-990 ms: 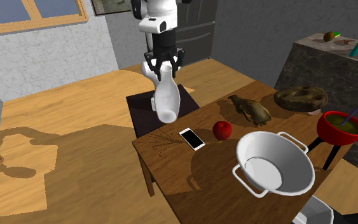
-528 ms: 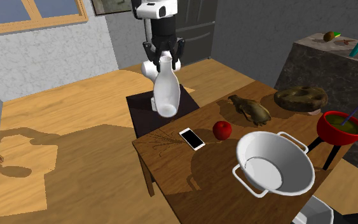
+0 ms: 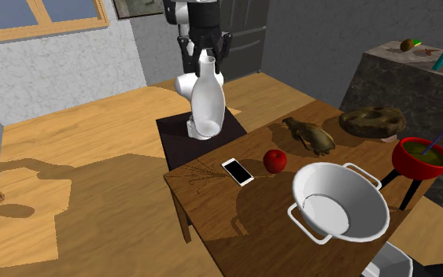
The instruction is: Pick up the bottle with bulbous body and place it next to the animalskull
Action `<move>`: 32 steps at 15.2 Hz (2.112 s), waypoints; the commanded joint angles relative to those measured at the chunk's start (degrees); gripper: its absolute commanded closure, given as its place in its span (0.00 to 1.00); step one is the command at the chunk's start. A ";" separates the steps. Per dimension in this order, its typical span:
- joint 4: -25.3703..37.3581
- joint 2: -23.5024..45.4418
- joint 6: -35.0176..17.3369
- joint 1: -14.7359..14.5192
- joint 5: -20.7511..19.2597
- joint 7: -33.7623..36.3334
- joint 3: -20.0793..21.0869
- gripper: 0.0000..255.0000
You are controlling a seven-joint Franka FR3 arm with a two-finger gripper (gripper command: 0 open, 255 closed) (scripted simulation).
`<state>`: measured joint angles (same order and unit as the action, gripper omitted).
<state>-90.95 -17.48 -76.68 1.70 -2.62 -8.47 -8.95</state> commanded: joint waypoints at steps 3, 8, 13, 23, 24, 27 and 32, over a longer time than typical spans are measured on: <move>-1.97 -0.45 -1.41 -1.56 0.75 5.10 3.41 1.00; -3.99 0.14 -3.89 -3.82 1.87 12.16 8.10 1.00; -4.26 2.30 -6.27 -6.14 2.75 19.01 12.60 1.00; 0.63 11.21 -10.12 -10.97 2.47 32.40 21.13 1.00; 1.55 12.44 -10.39 -11.52 2.21 33.74 21.92 1.00; 4.86 16.52 -10.95 -13.32 1.16 37.73 24.15 1.00; 12.43 24.69 -10.94 -17.04 -1.64 44.24 27.29 1.00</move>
<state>-80.18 5.45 -87.63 -14.41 -3.59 34.14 17.62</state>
